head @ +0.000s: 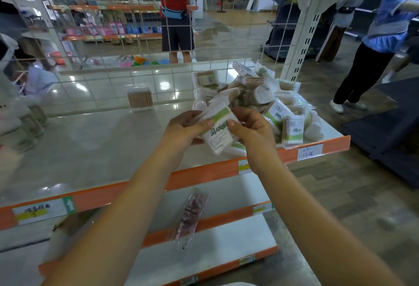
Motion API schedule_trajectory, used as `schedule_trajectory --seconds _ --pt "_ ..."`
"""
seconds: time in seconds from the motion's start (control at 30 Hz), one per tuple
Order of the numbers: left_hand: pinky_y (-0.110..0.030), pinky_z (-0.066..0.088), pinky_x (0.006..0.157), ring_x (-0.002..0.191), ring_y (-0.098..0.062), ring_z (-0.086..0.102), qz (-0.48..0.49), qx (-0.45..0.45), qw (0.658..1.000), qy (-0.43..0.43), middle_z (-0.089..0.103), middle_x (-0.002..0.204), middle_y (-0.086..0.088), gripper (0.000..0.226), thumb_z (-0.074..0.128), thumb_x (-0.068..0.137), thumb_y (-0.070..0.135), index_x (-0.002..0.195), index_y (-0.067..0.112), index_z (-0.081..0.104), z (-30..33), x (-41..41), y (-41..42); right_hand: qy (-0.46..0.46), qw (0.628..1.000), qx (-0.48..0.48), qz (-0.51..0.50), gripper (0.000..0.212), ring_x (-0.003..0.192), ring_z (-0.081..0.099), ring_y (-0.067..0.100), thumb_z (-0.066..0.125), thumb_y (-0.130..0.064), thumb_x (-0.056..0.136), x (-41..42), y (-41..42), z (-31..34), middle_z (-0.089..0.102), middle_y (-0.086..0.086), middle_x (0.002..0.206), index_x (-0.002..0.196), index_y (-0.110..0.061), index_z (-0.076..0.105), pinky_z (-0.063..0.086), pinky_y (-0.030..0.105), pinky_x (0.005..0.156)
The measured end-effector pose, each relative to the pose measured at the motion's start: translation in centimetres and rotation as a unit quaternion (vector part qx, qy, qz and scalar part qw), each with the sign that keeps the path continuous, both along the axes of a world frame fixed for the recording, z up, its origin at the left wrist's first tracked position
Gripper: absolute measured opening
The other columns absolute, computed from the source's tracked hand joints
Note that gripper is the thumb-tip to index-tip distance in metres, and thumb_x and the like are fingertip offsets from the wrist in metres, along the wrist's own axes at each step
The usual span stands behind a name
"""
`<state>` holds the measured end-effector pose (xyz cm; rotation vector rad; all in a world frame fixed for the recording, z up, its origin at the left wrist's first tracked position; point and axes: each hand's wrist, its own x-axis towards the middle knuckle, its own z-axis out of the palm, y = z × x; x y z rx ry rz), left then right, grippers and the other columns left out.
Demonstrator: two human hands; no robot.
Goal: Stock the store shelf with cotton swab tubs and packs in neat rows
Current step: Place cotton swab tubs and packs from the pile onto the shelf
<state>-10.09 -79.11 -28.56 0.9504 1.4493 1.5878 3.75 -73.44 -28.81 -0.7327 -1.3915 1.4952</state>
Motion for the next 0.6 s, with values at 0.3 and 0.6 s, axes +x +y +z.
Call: schedule_trajectory --seconds 0.3,0.6 --pt "-0.039 0.051 0.078 0.076 -0.022 0.065 0.004 -0.003 0.999 -0.043 0.071 0.080 -0.003 0.007 0.064 0.082 0.005 0.086 0.011 0.062 -0.9 -2.7 -3.4 0.126 0.982 -0.133 -0.038 0.019 0.072 0.062 0.014 0.054 0.005 0.087 -4.0 -3.4 0.4 0.061 0.000 0.075 0.083 -0.013 0.049 0.053 0.030 0.066" --pt "-0.030 0.057 0.064 0.072 -0.018 0.068 0.025 0.037 0.996 -0.079 0.071 0.075 0.000 0.012 0.059 0.083 -0.002 0.079 0.010 0.059 0.6 -8.0 -8.6 0.012 0.997 0.018 -0.068 0.021 0.072 0.056 0.009 0.062 0.004 0.083 -9.2 -8.2 0.6 0.057 0.000 0.083 0.083 -0.016 0.054 0.050 0.018 0.066"
